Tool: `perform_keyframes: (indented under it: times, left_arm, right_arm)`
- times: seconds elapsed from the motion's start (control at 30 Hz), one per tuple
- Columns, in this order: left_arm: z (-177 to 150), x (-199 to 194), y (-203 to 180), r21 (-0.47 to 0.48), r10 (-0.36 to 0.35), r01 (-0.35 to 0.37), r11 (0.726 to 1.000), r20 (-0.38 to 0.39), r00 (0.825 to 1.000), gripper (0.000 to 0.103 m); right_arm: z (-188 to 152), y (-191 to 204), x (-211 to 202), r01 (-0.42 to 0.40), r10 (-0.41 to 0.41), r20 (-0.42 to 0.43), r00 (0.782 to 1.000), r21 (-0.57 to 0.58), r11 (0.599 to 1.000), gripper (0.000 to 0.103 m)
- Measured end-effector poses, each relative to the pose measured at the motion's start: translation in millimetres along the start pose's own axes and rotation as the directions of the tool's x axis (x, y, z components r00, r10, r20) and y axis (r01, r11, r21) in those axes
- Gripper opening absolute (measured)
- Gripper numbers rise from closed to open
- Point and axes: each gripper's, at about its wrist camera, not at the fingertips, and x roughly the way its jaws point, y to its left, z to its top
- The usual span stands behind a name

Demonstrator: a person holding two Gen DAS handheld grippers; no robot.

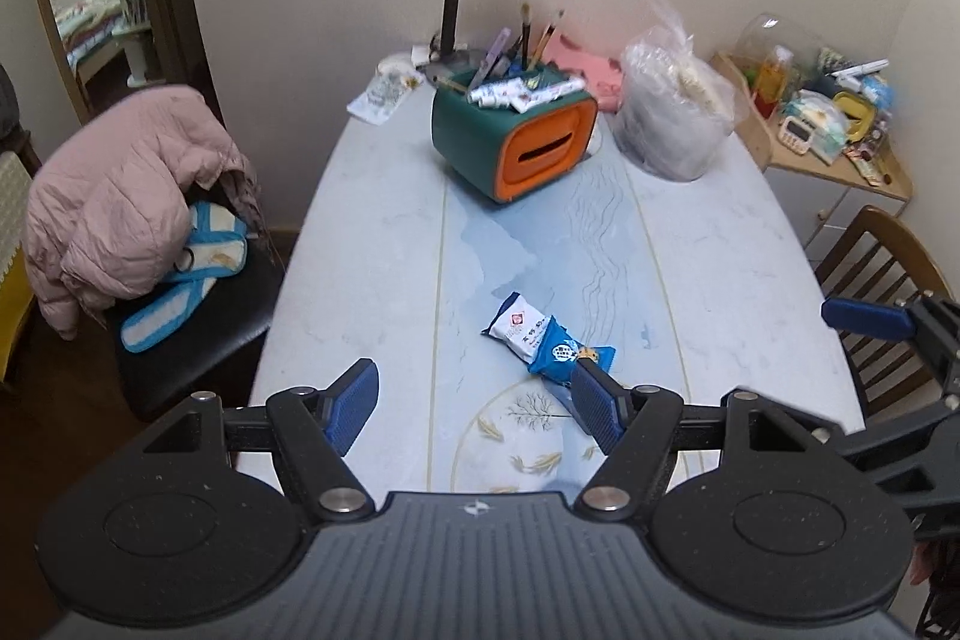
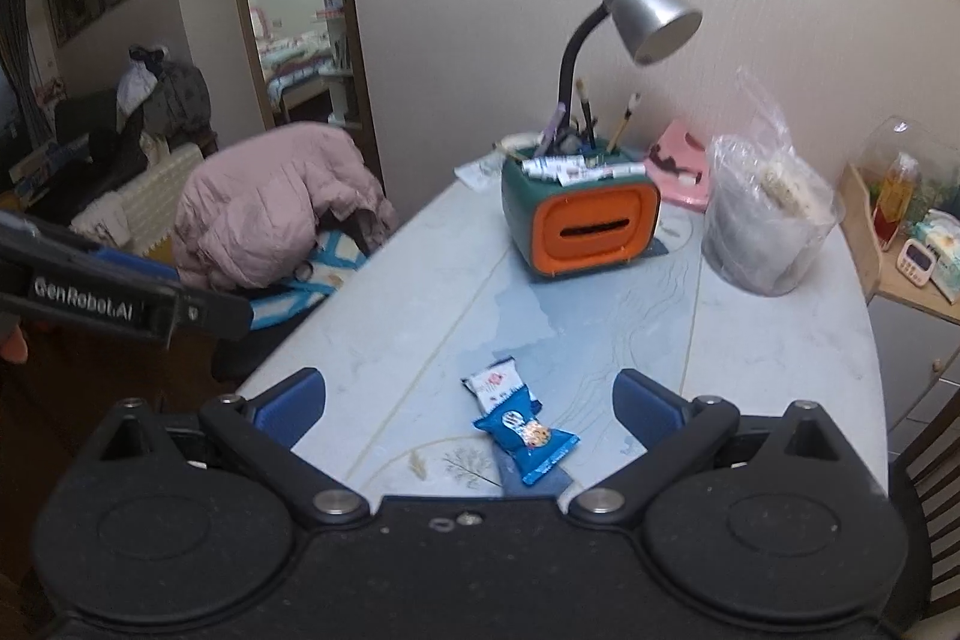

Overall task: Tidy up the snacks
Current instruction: 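Move both tools to the white and blue packets on the table, then grasp the blue cookie packet with the right tool while the left grasps the white milk-candy packet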

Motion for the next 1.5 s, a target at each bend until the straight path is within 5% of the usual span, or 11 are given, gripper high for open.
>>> perform_keyframes:
  times: [0.3, 0.67, 1.17, 1.5]
  left_arm:
    - [16, 103, -3, -0.099, -0.011, -0.006, 0.995, -0.175, 0.985, 0.070]
    - [25, 201, 1, -0.246, -0.027, -0.054, 0.968, -0.314, 0.949, 0.070]
    - [35, 281, 4, -0.421, -0.083, -0.090, 0.902, -0.375, 0.923, 0.070]
    - [39, 315, -6, -0.460, -0.093, -0.106, 0.882, -0.389, 0.917, 0.071]
  right_arm:
    - [-16, -23, 83, -0.055, 0.041, -0.140, 0.989, -0.102, 0.993, 0.103]
    - [-40, -44, 190, -0.131, 0.060, -0.306, 0.950, -0.214, 0.968, 0.095]
    - [-57, -43, 260, -0.208, 0.091, -0.363, 0.927, -0.298, 0.932, 0.071]
    - [-62, -44, 259, -0.200, 0.093, -0.332, 0.939, -0.305, 0.931, 0.037]
